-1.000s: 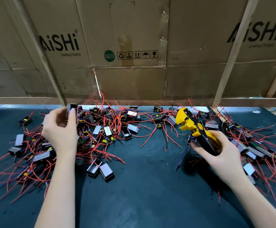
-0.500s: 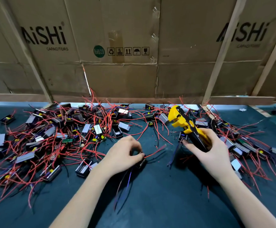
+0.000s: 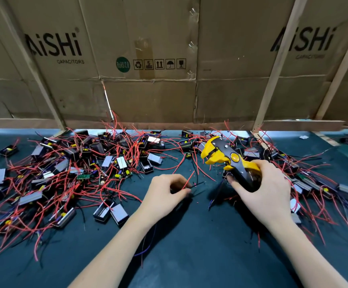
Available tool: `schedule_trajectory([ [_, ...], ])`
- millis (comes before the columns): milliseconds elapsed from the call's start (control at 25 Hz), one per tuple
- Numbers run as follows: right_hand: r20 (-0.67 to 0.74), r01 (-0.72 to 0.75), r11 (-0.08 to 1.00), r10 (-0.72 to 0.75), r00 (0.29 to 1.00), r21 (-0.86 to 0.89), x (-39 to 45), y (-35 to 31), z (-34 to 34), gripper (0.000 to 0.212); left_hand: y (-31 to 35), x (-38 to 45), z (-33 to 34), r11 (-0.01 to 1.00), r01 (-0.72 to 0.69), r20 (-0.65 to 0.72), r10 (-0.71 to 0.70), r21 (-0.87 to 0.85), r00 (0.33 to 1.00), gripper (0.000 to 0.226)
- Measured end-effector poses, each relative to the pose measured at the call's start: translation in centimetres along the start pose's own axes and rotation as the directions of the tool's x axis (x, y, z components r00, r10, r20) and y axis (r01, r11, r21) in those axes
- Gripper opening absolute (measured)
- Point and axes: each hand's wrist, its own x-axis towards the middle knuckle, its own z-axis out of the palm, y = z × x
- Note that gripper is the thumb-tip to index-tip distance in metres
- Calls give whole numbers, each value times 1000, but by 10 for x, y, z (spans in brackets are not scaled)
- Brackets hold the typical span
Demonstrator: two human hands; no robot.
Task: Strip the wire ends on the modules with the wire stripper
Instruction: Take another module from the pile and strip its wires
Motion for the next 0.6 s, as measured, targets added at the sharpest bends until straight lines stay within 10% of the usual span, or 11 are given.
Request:
schedule_trajectory([
  [320, -88, 42, 928, -81, 993, -370, -2, 10, 9, 62, 3, -2, -3, 893, 12, 27, 1, -450, 1000, 5],
  [600, -59, 135, 917, -169, 984, -376, -5, 9, 11, 61, 0, -3, 1, 919, 5, -27, -17, -393, 999, 11],
])
